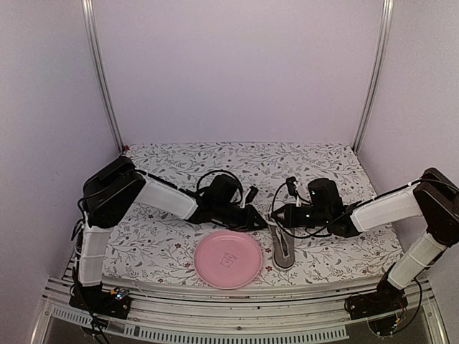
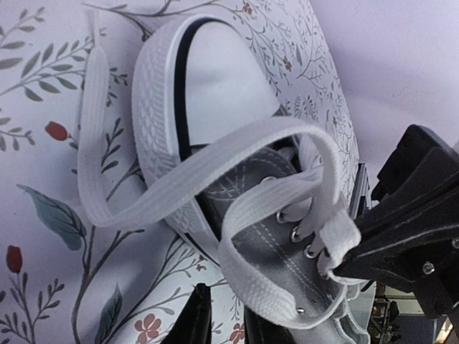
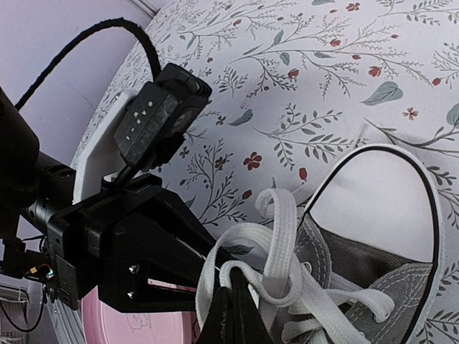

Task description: Tie the shoes

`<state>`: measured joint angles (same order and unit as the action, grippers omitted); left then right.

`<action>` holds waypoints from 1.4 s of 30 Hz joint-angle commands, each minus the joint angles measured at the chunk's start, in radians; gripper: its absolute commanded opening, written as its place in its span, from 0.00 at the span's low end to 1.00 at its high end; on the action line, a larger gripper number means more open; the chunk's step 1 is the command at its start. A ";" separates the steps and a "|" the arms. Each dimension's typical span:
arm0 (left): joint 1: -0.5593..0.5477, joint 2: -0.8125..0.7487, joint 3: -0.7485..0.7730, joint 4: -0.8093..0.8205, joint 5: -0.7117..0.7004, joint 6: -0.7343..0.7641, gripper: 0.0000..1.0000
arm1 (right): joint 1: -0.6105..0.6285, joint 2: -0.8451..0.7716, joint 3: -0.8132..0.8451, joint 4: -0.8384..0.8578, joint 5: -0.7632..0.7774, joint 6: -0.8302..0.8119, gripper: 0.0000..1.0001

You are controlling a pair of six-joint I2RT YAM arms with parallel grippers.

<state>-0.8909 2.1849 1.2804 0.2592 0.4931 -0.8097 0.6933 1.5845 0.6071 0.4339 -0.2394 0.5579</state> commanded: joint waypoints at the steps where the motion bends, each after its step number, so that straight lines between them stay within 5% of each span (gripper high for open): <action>1: -0.007 0.012 0.017 0.106 0.029 -0.015 0.17 | -0.010 -0.032 -0.016 -0.050 0.032 0.014 0.02; 24: 0.002 0.034 0.004 0.293 0.060 -0.081 0.35 | -0.029 -0.019 -0.039 -0.045 -0.092 -0.052 0.02; 42: 0.003 0.081 0.029 0.333 0.107 -0.134 0.21 | -0.029 -0.032 -0.055 -0.005 -0.110 -0.054 0.02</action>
<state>-0.8890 2.2330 1.2911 0.5503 0.5694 -0.9318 0.6651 1.5734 0.5671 0.4053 -0.3260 0.5163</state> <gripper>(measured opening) 0.235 0.021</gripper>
